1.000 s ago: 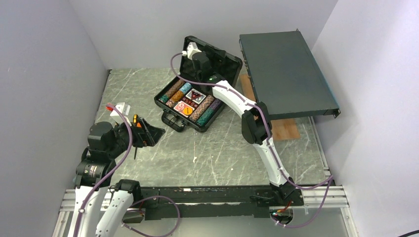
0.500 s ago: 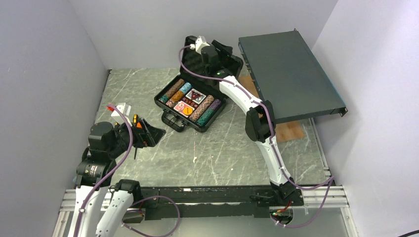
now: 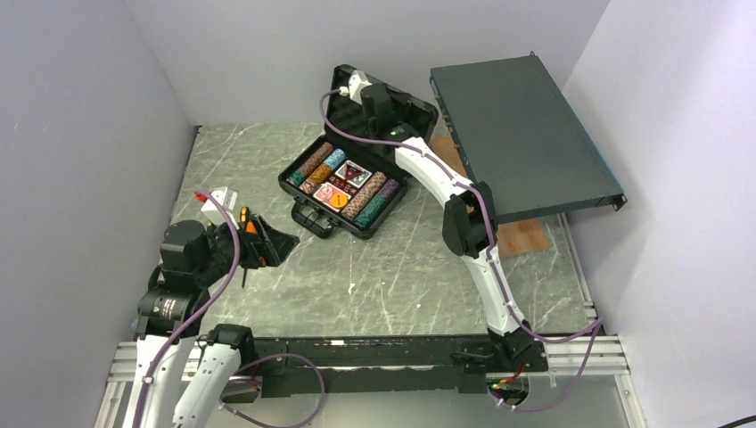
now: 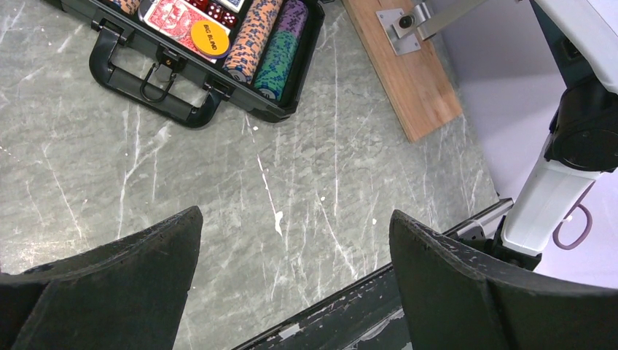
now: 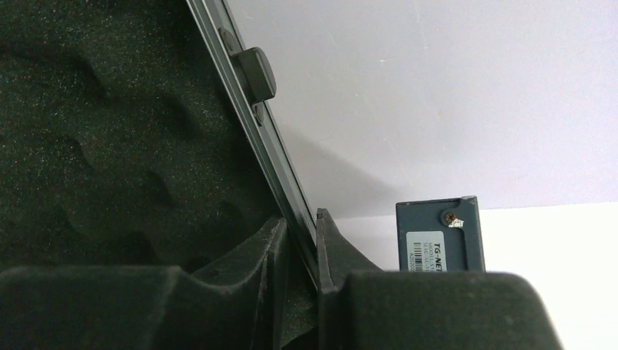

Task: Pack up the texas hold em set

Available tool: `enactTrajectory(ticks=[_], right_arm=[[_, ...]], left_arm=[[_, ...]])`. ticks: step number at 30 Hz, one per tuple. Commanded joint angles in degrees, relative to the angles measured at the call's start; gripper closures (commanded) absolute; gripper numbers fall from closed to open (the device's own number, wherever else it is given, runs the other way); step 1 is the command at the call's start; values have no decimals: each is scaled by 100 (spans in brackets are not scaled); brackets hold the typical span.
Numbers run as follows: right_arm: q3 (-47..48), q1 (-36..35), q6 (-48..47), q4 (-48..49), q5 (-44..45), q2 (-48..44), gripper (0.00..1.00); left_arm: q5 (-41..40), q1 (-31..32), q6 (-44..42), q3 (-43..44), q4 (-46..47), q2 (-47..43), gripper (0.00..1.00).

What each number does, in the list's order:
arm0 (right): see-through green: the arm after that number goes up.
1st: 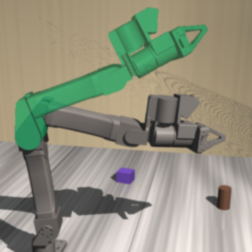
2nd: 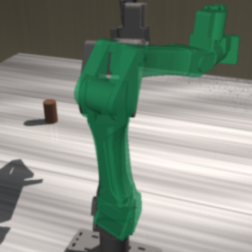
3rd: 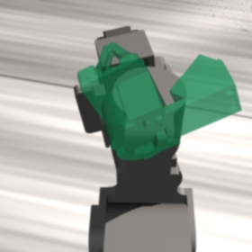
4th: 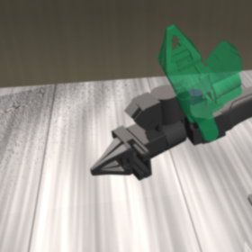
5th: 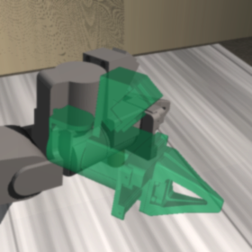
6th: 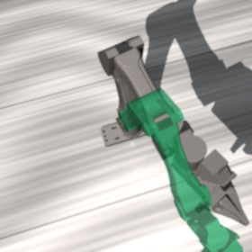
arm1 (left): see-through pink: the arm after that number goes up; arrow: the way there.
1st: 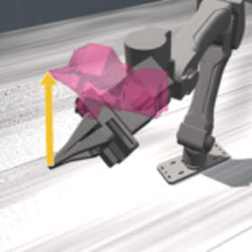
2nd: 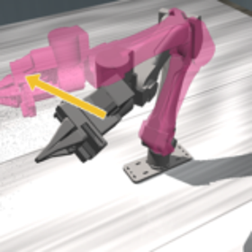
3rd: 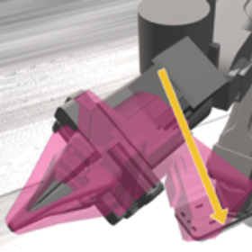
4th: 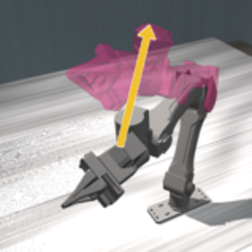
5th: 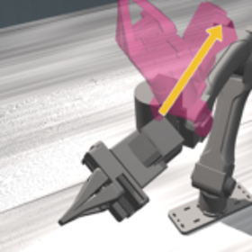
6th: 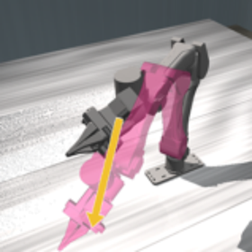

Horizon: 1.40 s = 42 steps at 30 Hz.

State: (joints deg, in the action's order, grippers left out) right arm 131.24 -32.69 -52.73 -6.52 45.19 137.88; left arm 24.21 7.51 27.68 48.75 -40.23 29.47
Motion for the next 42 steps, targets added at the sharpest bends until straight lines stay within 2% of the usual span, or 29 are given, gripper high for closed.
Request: enactTrajectory(ticks=[1, 3, 11, 21, 22, 23, 24, 25, 27, 29, 31, 33, 35, 37, 42], right_arm=[[-94, -14, 84, 76, 174, -479, 91], [-104, -136, 136, 26, 197, -624, 100], [-951, -803, 375, 150, 408, -1449, 100], [-1745, -1982, 1455, -820, 709, -2127, 100], [-1758, -2111, 1721, -1094, 695, -2181, 93], [-1757, -2252, 2078, -1430, 603, -2239, 77], [-1741, -2376, 2473, -1818, 410, -2303, 55], [-1773, -2472, 2955, -2191, 105, -2399, 44], [-2129, -2621, 3752, -2556, -695, -2794, 38], [-2840, -2654, 4406, -2480, -1809, -3390, 34], [-3863, -2553, 5101, -2027, -3329, -4095, 29], [-4651, -2359, 5535, -1431, -4242, -4702, 24], [-5004, -2058, 6012, -1098, -4855, -4966, 23], [-5058, -1753, 6226, -1073, -5227, -4915, 26], [-4515, -1136, 6351, -1390, -5749, -4047, 42]], left_arm=[[54, -21, -77, 208, -4, 65, 1], [36, -21, -95, 299, -51, 110, 1], [-84, -21, -100, 585, -225, 218, 1], [-269, -21, -3, 493, -232, 158, 1], [-304, -21, -19, 474, -243, 176, 1], [-359, -21, -32, 447, -248, 201, 1], [-423, -21, -53, 433, -260, 230, 1], [-537, -21, -74, 414, -270, 258, 1], [-980, -26, 0, 314, -328, 316, 1], [-1438, -21, 220, 171, -388, 384, 1], [-1526, -21, 344, -17, -327, 526, 1], [-1382, -25, 471, -242, -169, 678, 1], [-1097, -37, 586, -471, 83, 866, 1], [-766, -38, 662, -680, 427, 1104, 1], [-288, -130, 970, -1009, 1236, 1827, 1]])
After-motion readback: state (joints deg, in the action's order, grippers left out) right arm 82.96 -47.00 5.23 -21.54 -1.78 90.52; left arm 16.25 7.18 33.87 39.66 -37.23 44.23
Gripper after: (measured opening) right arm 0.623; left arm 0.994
